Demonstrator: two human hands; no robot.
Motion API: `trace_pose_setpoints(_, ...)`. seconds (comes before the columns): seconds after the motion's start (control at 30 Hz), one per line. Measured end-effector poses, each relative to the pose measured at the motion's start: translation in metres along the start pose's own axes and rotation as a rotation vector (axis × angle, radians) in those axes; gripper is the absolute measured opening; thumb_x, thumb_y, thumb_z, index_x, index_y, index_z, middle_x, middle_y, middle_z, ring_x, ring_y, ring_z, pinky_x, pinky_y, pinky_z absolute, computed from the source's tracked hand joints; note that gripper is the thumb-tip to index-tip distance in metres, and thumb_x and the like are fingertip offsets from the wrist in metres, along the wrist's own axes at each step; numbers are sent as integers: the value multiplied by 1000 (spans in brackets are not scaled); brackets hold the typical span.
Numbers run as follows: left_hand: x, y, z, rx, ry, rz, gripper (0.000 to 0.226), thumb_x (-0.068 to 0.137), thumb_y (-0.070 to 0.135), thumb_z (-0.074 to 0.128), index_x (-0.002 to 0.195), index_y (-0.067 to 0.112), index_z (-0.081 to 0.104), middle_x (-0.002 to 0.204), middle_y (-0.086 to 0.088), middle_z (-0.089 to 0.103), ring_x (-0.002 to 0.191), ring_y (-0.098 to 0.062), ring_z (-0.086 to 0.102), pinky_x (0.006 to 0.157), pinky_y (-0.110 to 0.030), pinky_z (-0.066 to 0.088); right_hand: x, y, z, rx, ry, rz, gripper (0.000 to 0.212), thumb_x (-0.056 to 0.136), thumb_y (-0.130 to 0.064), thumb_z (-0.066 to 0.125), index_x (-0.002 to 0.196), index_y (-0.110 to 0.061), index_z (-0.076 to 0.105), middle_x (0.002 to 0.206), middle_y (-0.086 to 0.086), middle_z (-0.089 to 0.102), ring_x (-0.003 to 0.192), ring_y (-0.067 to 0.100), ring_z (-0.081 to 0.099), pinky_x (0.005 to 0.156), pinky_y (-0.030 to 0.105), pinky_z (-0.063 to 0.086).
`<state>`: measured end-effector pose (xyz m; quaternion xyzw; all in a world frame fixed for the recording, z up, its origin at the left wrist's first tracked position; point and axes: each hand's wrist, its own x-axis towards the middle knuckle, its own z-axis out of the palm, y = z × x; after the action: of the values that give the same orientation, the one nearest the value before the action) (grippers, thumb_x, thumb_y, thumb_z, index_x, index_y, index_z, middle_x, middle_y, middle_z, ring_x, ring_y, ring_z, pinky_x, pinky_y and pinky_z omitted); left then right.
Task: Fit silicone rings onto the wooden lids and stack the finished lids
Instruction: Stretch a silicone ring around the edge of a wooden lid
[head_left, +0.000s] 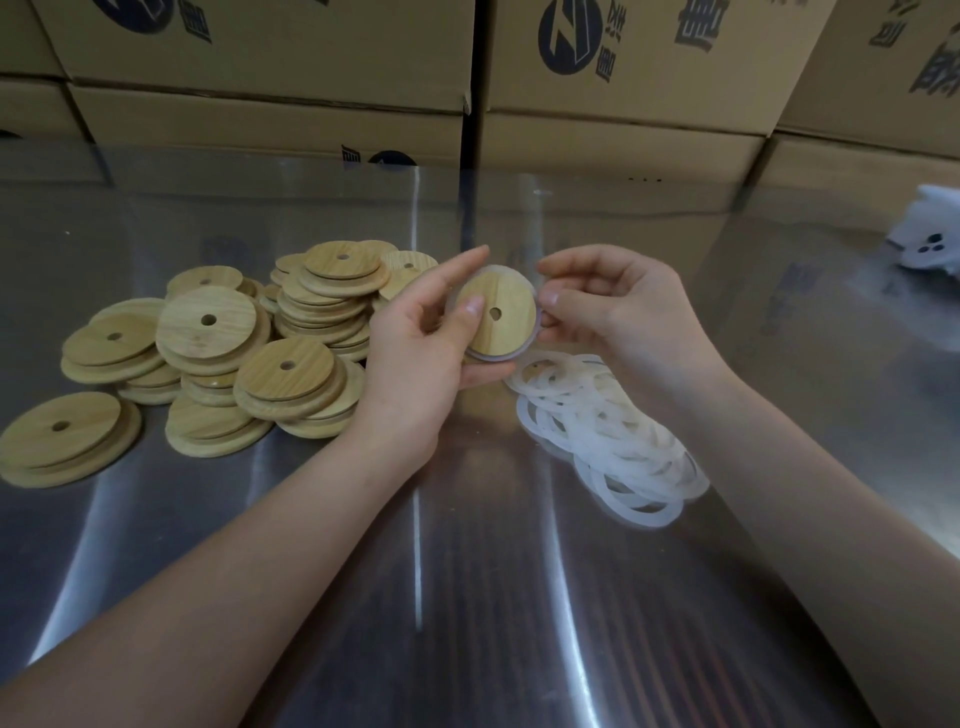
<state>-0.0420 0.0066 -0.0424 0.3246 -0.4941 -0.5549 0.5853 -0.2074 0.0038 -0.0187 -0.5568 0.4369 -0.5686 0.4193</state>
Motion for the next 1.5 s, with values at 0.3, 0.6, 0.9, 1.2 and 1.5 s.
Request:
trace_pose_setpoints(0.3,0,3,0,118,-36,50,32,99,-1,49,108,24,66,120,-11,62,105,-27,68,65,-37,61,-5,-3,5,-26,22,-33,30,86,10,64,99,-13,48,72,6,68,64,16,66,64,25,55)
trace_pose_setpoints(0.6,2,3,0,181,-45,65,37,97,-1,53,117,30,55,113,-18,61,99,-24,69,62,-37,61,-5,-1,7,-48,17,-83,39,89,15,54,93,-18,34,72,7,59,63,13,59,64,25,53)
trace_pose_setpoints(0.9,5,2,-2,327,-91,89,27,96,1,56,110,24,59,113,-1,63,91,-18,71,59,-35,61,-4,2,6,-134,18,-123,40,89,14,53,90,-20,32,74,7,58,66,22,55,65,27,51)
trace_pose_setpoints(1.2,-1,2,0,202,-44,49,29,98,-1,52,112,22,62,107,-15,65,93,-22,70,59,-35,61,-2,3,4,-157,40,-181,29,86,10,60,88,-17,50,77,3,61,65,13,60,62,21,52)
trace_pose_setpoints(1.5,-1,3,-1,34,14,-20,23,98,0,52,107,17,64,99,-12,71,87,-24,74,58,-36,60,-3,7,5,-205,-73,-147,15,92,-10,64,98,-20,72,93,2,72,84,18,67,74,40,58)
